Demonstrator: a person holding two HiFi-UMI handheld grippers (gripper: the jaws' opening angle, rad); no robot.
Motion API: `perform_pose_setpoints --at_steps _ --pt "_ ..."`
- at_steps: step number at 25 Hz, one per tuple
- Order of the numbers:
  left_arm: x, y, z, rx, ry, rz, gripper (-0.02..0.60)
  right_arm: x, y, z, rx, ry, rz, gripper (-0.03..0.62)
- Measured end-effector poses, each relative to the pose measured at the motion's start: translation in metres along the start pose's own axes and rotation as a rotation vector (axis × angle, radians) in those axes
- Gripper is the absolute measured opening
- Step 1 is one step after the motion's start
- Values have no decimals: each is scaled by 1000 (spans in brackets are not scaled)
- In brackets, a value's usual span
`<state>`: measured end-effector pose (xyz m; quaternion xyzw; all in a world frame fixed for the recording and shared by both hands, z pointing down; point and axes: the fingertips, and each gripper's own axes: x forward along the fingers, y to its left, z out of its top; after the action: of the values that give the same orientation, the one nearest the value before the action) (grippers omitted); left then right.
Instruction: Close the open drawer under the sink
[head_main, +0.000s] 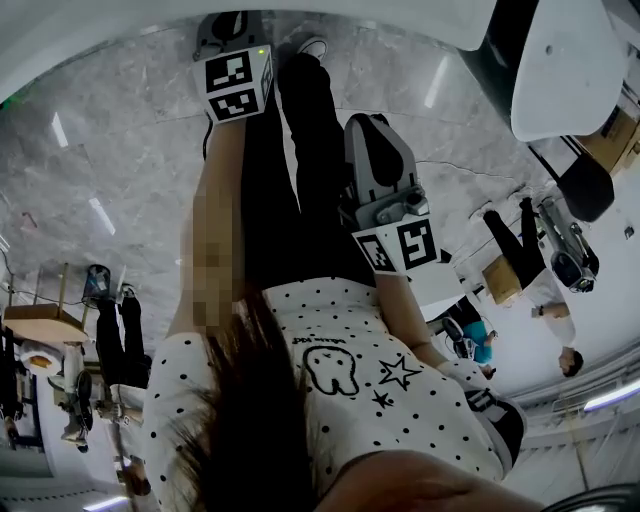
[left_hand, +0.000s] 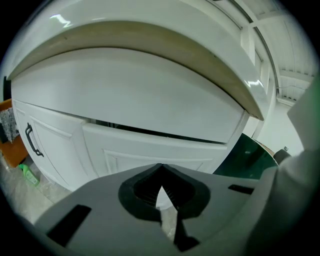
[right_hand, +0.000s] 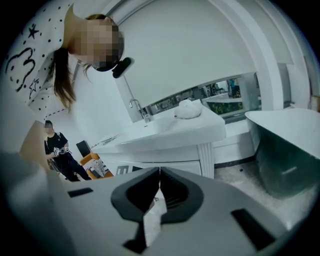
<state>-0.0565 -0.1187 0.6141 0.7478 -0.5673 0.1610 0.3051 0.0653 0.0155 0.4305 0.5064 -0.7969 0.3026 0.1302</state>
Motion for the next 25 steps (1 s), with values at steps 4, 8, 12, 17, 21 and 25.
perform_pose_setpoints --at_steps 4,8,12,17,21,25 --pt "-17 2 15 -24 -19 -3 5 -2 5 6 -17 13 4 14" --pt "-33 -4 31 -21 -19 -20 5 -8 6 13 -42 33 -13 14" --pt "-42 -9 53 7 -43 -37 5 -9 13 23 -51 16 -4 14" --pt "-59 -15 62 41 -31 -46 5 -13 23 34 -45 -7 19 14" --pt "-77 -19 72 42 -37 -41 5 -15 21 36 -80 5 16 14" --pt "-95 -16 86 55 -51 -32 5 -14 23 43 -98 -5 27 14"
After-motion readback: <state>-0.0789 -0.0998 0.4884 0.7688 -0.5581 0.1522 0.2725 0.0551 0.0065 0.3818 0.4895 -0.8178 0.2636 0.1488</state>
